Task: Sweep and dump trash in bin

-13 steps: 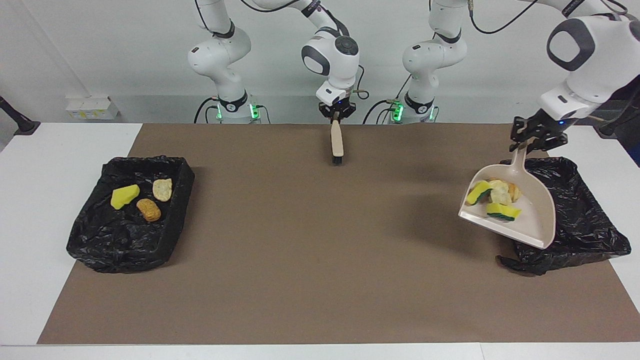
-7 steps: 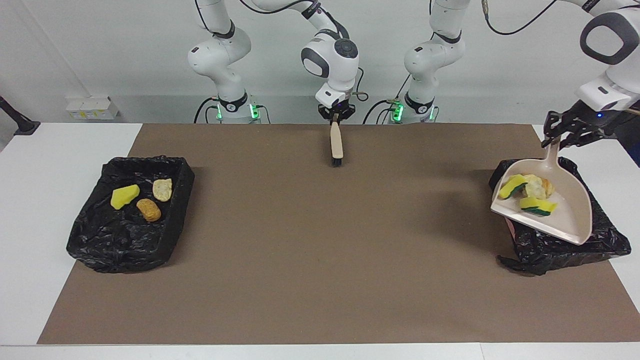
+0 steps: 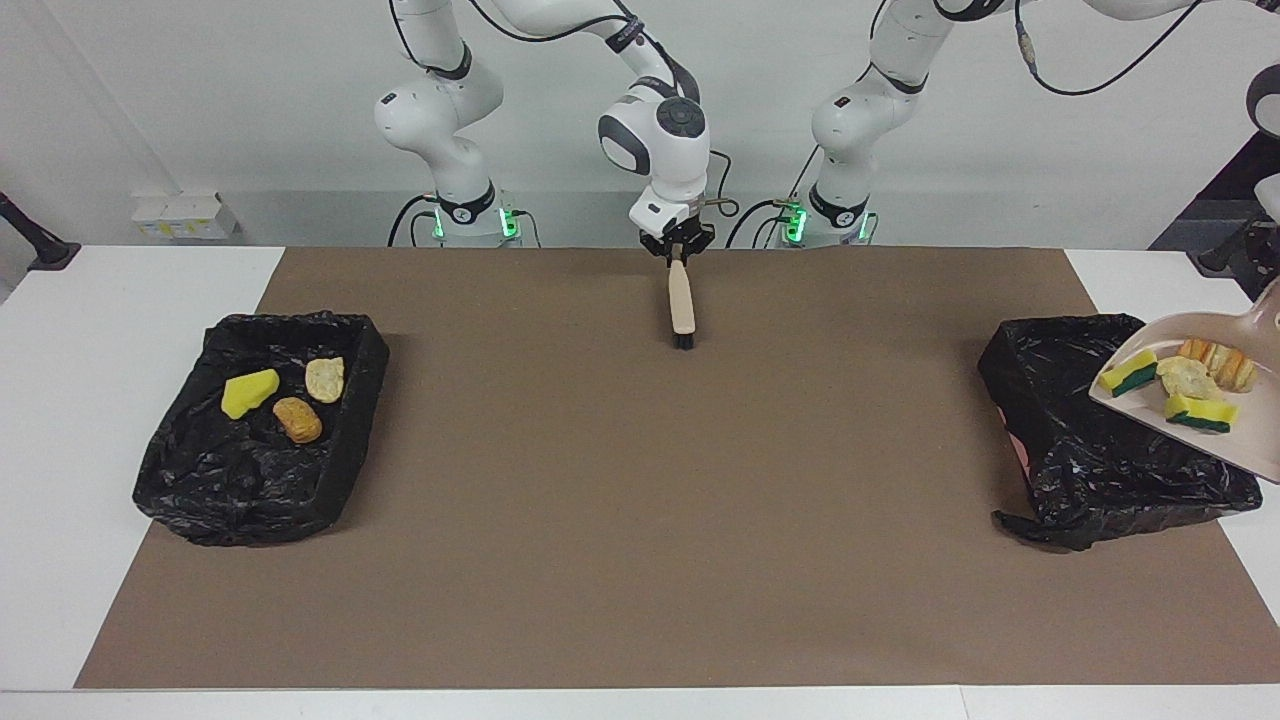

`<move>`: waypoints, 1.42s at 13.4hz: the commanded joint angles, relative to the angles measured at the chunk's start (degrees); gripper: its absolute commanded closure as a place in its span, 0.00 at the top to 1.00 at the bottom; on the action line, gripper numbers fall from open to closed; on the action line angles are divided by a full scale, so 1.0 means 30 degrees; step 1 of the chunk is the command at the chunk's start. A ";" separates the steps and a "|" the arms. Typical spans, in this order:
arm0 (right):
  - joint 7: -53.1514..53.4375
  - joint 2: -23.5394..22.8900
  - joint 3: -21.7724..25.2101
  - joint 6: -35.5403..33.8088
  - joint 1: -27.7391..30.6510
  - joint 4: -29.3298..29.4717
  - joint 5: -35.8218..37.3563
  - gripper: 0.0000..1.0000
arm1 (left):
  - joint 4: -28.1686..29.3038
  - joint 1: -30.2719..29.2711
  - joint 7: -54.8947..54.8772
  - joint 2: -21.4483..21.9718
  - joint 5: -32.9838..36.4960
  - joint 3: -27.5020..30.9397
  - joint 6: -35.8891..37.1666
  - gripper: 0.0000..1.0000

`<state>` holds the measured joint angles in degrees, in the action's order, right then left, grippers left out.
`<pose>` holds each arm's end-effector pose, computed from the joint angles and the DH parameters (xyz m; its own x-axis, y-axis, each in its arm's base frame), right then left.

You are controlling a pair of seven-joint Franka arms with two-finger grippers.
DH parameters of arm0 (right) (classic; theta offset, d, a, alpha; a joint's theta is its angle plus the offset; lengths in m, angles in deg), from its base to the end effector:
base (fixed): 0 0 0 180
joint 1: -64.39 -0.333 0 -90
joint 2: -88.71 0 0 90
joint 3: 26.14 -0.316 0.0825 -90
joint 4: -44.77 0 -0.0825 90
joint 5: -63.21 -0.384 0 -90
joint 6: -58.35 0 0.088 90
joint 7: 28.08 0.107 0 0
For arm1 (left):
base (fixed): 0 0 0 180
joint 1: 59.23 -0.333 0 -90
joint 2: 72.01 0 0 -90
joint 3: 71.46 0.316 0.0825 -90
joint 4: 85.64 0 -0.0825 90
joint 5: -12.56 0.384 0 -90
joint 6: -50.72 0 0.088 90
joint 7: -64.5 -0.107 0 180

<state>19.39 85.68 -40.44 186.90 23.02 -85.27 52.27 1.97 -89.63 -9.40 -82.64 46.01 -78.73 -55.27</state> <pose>0.2864 0.4288 0.3299 0.9851 0.0213 -0.1706 0.0149 -0.9992 -0.0384 0.5635 0.2954 0.5736 0.5193 -0.7076 -0.4791 -0.8528 -0.4655 -0.2368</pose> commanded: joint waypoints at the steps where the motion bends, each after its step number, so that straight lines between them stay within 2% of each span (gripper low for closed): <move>1: -0.0445 -0.0920 -0.0007 -0.1508 0.0515 0.1710 -0.0341 0.34 | 0.0005 0.1572 -0.0357 0.0175 0.3165 0.0138 0.0141 0.00; 2: -0.0386 -0.1154 0.0022 -0.2064 0.0661 0.2180 0.0008 0.50 | 0.0181 0.1752 -0.0357 0.0292 0.3813 0.0168 0.0142 0.00; 3: -0.0356 -0.1214 0.0080 -0.2272 0.0692 0.2533 0.0069 0.55 | 0.0298 0.1725 -0.0444 0.0322 0.4341 0.0139 0.0055 0.00; 6: -0.0355 -0.0458 0.0168 -0.2624 0.2384 0.3267 0.0099 0.56 | 0.0154 0.1753 -0.0708 0.0381 0.4405 0.0110 -0.0327 0.00; 9: -0.0707 0.0452 0.0198 -0.2655 0.5281 0.4173 0.1089 0.71 | -0.0721 0.1783 -0.2167 0.0410 0.4960 0.0110 -0.0444 0.00; 10: -0.0678 0.0513 0.0169 -0.2655 0.6307 0.4496 0.1878 0.81 | -0.0929 0.1841 -0.2318 0.0439 0.5020 0.0051 -0.0299 0.00; 11: -0.0649 0.0485 0.0169 -0.2655 0.7129 0.4673 0.2727 0.87 | -0.0931 0.2219 -0.2320 0.0672 0.4875 0.0051 -0.0181 0.00; 12: -0.0678 0.0484 0.0169 -0.2684 0.7920 0.4878 0.3548 0.98 | -0.0931 0.2628 -0.2320 0.0935 0.4729 0.0022 -0.0151 0.00; 16: -0.1173 0.1712 0.0169 -0.3150 1.0938 0.5843 0.5342 1.00 | -0.0931 0.3449 -0.1969 0.1989 0.0373 -0.0037 -0.0005 0.00; 19: -0.3072 0.1774 0.0344 -0.6130 1.2697 0.8677 0.5314 1.00 | -0.0113 0.4651 0.1826 0.2782 -0.2467 -0.0301 0.1044 0.00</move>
<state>13.59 90.82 -38.90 173.90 58.01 -64.54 67.33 -0.50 -77.98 -10.09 -76.24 42.99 -79.99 -54.34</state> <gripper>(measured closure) 0.000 0.670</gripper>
